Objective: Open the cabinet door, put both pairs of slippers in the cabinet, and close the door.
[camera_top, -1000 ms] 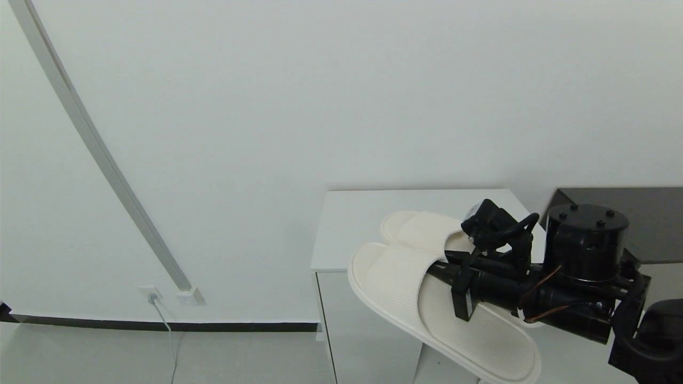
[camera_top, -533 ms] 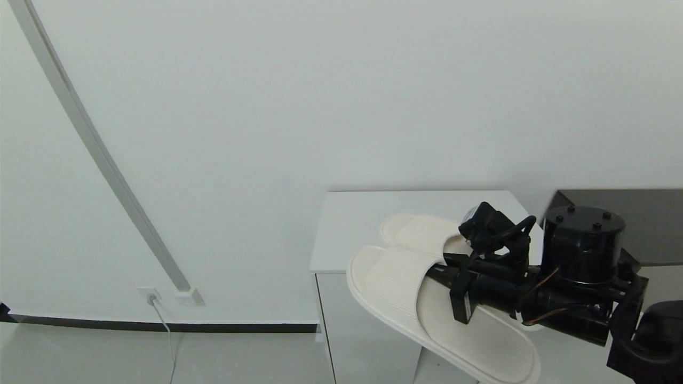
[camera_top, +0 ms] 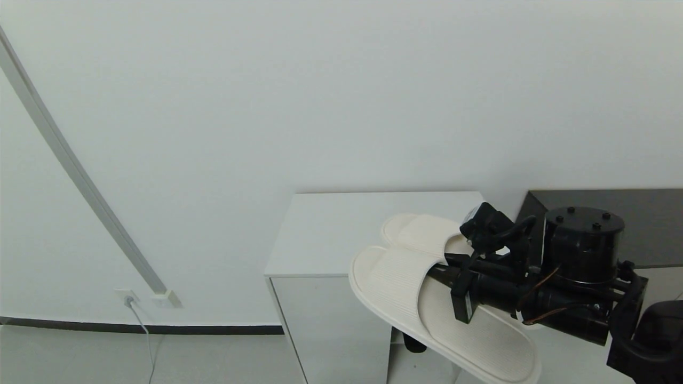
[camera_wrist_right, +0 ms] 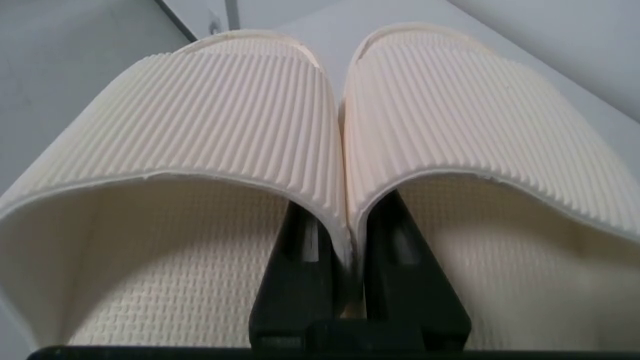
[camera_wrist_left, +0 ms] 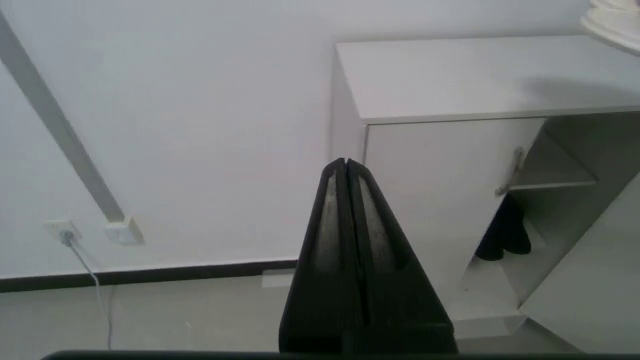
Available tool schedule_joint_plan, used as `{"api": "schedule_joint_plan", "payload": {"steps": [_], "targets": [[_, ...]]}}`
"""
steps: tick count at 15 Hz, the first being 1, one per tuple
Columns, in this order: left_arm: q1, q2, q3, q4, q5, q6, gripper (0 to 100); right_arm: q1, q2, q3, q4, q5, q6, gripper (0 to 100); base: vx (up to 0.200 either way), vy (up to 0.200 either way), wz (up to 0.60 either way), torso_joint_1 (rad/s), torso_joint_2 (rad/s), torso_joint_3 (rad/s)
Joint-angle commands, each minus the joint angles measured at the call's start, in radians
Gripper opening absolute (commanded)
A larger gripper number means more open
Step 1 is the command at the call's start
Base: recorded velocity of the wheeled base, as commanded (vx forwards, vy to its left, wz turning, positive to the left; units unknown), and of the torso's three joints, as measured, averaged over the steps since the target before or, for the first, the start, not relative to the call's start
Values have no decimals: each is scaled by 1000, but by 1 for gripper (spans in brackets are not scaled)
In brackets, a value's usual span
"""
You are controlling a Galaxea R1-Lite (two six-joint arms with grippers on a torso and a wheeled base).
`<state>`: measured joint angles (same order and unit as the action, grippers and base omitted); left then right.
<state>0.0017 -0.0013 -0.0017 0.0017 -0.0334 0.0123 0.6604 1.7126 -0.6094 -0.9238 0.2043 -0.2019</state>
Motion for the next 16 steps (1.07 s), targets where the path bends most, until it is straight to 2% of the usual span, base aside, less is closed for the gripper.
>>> {"api": "schedule_joint_plan", "payload": {"steps": [1,6,16], "targets": [[0,1,0,0,0,0,0,1,2,0,0,0,-1,0,0,-200,0,2,2,2],[0,1,0,-2,0,-2,0,1,-1,0,0,0,-1,0,0,-200,0,0,1,1],[0,1,0,-2,0,-2,0,1,12,5,0,3,1,0,0,0,0,0,0,0]]}}
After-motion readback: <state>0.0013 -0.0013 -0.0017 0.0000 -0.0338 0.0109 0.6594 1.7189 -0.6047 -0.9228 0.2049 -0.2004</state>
